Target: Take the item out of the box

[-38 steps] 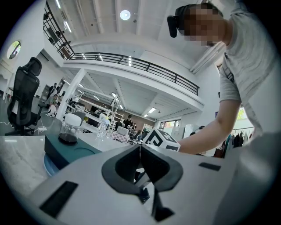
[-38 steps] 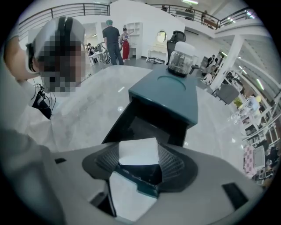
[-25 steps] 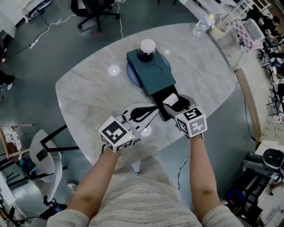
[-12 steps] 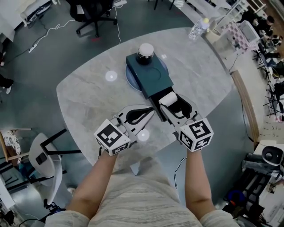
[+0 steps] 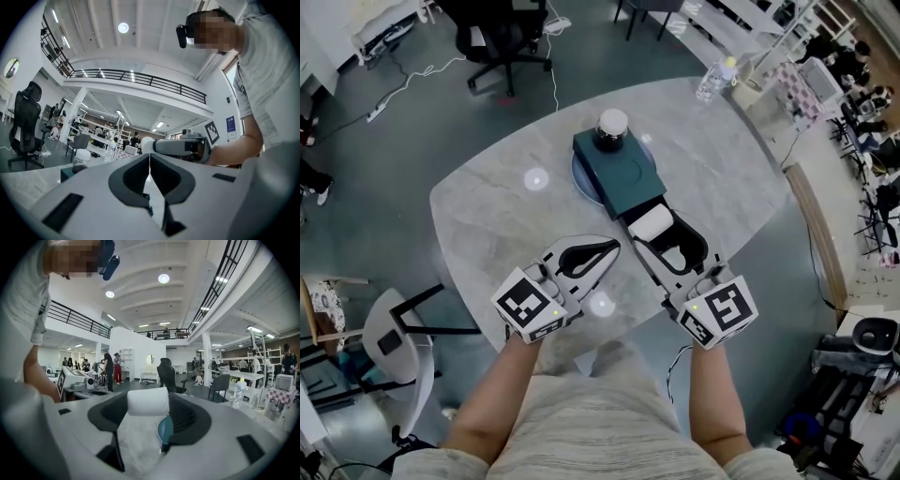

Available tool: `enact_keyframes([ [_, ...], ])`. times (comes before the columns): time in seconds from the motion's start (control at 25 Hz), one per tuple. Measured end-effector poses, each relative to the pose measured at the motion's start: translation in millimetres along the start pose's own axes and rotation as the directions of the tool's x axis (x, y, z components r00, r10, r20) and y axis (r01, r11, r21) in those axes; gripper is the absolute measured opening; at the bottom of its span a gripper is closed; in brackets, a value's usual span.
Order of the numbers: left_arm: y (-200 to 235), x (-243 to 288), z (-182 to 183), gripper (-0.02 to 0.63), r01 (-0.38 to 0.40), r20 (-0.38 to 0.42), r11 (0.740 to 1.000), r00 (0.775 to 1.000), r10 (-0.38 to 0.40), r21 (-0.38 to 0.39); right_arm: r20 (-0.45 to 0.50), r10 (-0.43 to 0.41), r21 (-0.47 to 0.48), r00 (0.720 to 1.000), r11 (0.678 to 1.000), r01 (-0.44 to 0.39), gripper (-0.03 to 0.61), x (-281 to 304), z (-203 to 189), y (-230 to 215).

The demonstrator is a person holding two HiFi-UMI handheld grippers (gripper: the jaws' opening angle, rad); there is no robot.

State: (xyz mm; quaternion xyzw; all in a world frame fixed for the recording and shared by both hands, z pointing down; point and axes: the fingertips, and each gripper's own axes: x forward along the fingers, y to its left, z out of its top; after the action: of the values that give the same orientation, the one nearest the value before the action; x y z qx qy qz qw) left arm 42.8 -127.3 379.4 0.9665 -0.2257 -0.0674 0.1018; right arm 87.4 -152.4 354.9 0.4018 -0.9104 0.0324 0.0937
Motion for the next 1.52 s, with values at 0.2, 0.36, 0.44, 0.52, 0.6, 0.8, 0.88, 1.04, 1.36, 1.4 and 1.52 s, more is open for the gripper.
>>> enact_keyframes([
  [0.2, -10.9, -17.8, 18.0, 0.02, 0.003, 0.026, 1.0, 1.0, -0.004, 0.027, 0.071, 0.04, 0.001, 0.997, 0.999, -0.04, 0.293, -10.6, 21.1, 26.2],
  [0.36, -18.0, -28.5, 31.1, 0.018, 0.01, 0.032, 0.998, 0.999, -0.012, 0.063, 0.123, 0.061, -0.001, 0.991, 0.998, -0.062, 0.293, -18.7, 39.5, 40.3],
  [0.44, -21.9, -32.8, 36.3, 0.02, 0.012, 0.03, 0.997, 0.999, -0.014, 0.073, 0.14, 0.072, -0.008, 0.988, 0.997, -0.071, 0.293, -23.3, 48.5, 47.0],
  [0.52, -26.3, -37.3, 42.5, 0.02, 0.014, 0.033, 0.996, 0.999, -0.017, 0.083, 0.152, 0.081, -0.022, 0.985, 0.997, -0.078, 0.293, -27.1, 56.2, 54.2],
  [0.6, -30.3, -40.3, 50.0, 0.02, 0.017, 0.039, 0.995, 0.999, -0.021, 0.096, 0.164, 0.088, -0.034, 0.983, 0.996, -0.083, 0.293, -29.6, 63.5, 59.9],
  [0.8, -42.8, -45.2, 65.8, 0.02, 0.037, 0.041, 0.991, 0.998, -0.042, 0.131, 0.188, 0.098, -0.046, 0.977, 0.995, -0.091, 0.293, -37.7, 76.5, 71.6],
  [0.88, -44.1, -46.9, 71.8, 0.018, 0.04, 0.043, 0.988, 0.998, -0.047, 0.149, 0.2, 0.099, -0.051, 0.975, 0.995, -0.091, 0.293, -39.2, 81.2, 74.8],
  [1.04, -50.4, -51.9, 78.8, 0.02, 0.042, 0.047, 0.985, 0.998, -0.051, 0.164, 0.216, 0.096, -0.047, 0.972, 0.995, -0.087, 0.292, -46.5, 86.7, 82.2],
  [1.36, -61.5, -53.5, 92.7, 0.018, 0.059, 0.06, 0.979, 0.996, -0.072, 0.197, 0.255, 0.097, -0.077, 0.962, 0.994, -0.08, 0.293, -57.1, 100.1, 92.0],
  [1.4, -62.5, -53.9, 94.4, 0.018, 0.059, 0.063, 0.978, 0.995, -0.073, 0.2, 0.258, 0.097, -0.079, 0.961, 0.994, -0.079, 0.293, -58.0, 101.2, 92.8],
  [1.52, -65.9, -55.6, 98.1, 0.02, 0.061, 0.071, 0.977, 0.995, -0.077, 0.205, 0.265, 0.092, -0.085, 0.96, 0.994, -0.071, 0.293, -61.5, 103.3, 94.7],
])
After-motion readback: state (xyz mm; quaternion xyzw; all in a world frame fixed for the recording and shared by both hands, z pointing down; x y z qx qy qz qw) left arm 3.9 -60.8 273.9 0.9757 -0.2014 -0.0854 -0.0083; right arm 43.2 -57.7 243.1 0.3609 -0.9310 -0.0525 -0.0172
